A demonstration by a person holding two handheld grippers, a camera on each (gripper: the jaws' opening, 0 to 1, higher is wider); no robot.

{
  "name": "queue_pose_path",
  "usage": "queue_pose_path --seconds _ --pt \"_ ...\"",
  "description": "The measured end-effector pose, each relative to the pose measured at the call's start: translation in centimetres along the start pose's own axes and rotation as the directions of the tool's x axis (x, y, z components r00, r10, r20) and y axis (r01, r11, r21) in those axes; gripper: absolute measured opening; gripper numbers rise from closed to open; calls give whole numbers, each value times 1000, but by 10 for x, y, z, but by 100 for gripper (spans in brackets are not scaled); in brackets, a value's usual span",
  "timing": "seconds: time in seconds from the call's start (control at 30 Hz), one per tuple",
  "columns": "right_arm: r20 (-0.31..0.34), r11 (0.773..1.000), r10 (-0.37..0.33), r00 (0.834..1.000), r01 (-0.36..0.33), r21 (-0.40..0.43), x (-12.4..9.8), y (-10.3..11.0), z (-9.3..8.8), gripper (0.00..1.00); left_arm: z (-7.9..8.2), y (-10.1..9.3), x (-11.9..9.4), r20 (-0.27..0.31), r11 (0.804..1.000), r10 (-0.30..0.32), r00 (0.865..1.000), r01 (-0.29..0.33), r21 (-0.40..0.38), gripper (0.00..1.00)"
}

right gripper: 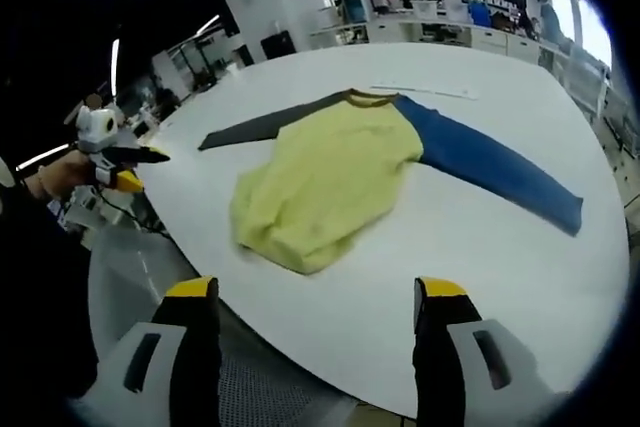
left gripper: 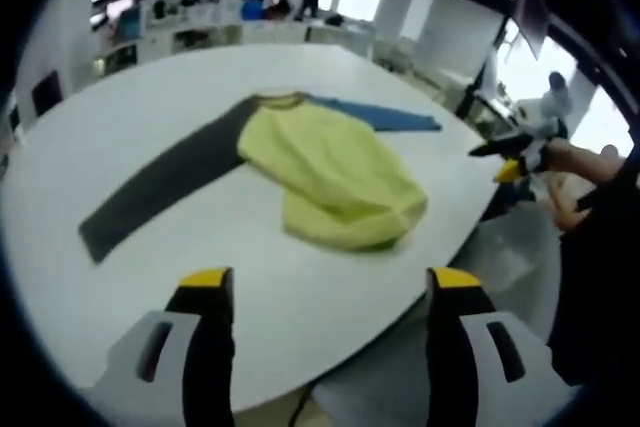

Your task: Fold the garment on the visible template until the final outline fits inside the template.

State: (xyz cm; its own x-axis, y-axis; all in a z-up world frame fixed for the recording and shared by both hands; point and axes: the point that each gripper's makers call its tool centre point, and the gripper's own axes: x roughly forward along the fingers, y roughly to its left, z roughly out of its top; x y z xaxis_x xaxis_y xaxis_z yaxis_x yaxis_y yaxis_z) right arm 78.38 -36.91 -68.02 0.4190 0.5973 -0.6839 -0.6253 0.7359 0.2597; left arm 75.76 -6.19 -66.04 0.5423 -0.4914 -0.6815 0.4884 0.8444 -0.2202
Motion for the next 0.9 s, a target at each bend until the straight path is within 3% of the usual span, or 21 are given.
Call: queue_pose_path --seconds 0.23,0.6,0.9 --pt "-30 999 14 999 -15 -40 16 -4 -2 76 -1 4 19 -12 1000 -22 1000 22 -5 63" --pt "-37 997 19 999 -22 -76 32 -11 1 63 -1 9 38 -40 1000 -30 999 30 0 58" --pt "-41 997 -3 999 0 -73 44 -22 -5 52 -5 20 63 -59 999 -22 998 24 22 47"
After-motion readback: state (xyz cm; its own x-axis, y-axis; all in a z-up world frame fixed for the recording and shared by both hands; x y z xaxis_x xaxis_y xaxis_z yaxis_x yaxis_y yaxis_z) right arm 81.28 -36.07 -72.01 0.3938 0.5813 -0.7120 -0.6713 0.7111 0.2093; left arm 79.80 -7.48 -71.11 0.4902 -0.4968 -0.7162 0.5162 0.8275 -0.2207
